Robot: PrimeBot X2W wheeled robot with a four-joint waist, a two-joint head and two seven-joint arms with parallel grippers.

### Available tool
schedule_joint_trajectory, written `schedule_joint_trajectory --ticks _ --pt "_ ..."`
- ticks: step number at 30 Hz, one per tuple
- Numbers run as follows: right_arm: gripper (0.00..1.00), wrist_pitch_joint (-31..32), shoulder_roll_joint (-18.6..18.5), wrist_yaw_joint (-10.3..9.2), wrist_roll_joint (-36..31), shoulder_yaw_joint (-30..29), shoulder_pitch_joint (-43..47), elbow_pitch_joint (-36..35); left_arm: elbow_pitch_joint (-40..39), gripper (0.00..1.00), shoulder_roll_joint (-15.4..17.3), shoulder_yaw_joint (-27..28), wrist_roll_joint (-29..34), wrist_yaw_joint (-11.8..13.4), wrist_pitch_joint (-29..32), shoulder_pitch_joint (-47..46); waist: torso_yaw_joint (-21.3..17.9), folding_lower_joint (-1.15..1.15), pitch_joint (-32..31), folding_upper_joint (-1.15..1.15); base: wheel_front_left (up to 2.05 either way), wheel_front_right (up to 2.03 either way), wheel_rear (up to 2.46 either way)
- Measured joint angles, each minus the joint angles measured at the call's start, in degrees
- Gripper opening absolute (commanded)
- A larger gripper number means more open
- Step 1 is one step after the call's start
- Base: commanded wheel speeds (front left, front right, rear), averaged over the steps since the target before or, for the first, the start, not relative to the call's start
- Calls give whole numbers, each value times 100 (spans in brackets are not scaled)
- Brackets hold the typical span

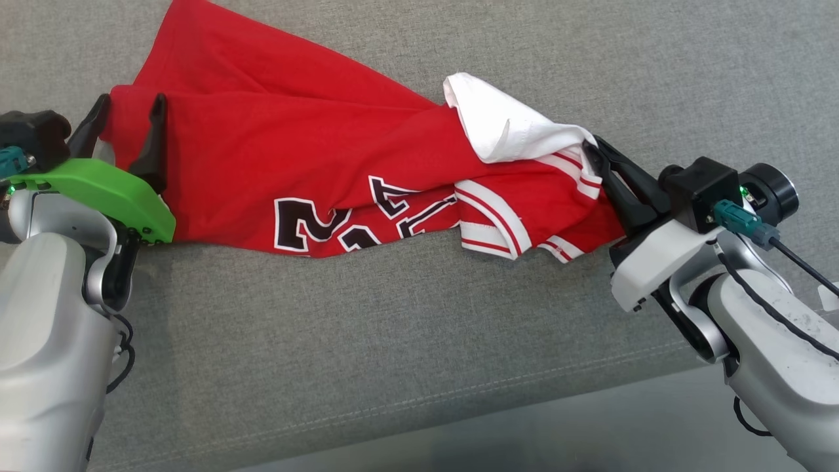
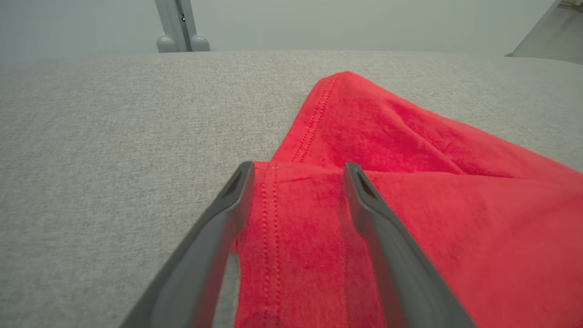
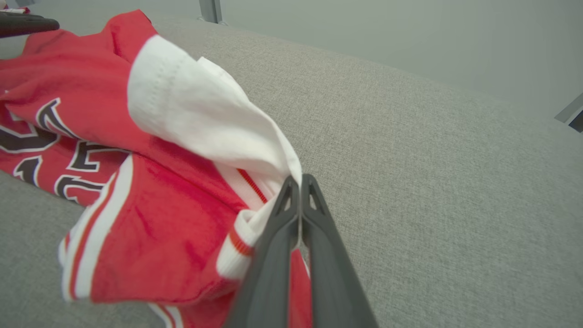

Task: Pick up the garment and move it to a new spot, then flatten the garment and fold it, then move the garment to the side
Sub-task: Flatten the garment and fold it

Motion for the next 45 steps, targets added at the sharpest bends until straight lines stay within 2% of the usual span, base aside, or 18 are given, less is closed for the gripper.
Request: schedule_joint_trajectory --ticks 21,22,23,24,25,29,31,35,38,41,45 --pt "0 101 85 -1 -69 -102 132 -179 472 100 40 -105 -51 -27 200 -339 -52 0 53 0 0 0 0" --pt "0 102 89 -1 -70 -107 138 -182 498 94 40 -104 -52 -44 201 -348 -55 0 54 0 0 0 0" --pt "0 115 93 -1 -77 -114 147 -185 521 79 40 -107 -53 -45 207 -357 -58 0 55 0 0 0 0" --pt "0 116 98 -1 -90 -124 162 -188 539 69 41 -111 -56 -45 238 -366 -61 0 55 0 0 0 0" --pt "0 116 100 -1 -102 -132 177 -192 555 65 41 -115 -57 -45 243 -374 -65 0 56 0 0 0 0" --pt "0 116 101 -1 -104 -164 221 -221 620 60 42 -149 -69 -46 243 -399 -79 0 58 0 0 0 0" --pt "0 118 101 -1 -107 -181 221 -236 655 53 42 -162 -102 -46 243 -404 -83 0 59 0 0 0 0" --pt "0 151 104 -1 -142 -191 225 -247 708 46 42 -183 -151 -49 242 -424 -86 0 57 0 0 0 0" --pt "0 151 114 -2 -147 -201 236 -248 721 29 41 -192 -151 -51 175 -443 -82 0 47 0 0 0 0" --pt "0 149 122 -2 -148 -255 297 -237 735 2 14 -204 -151 -51 36 -455 -63 0 12 0 0 0 0" --pt "0 143 141 -2 -154 -333 412 -231 730 0 -41 -201 -182 -51 -124 -456 -9 0 -63 0 0 0 0"
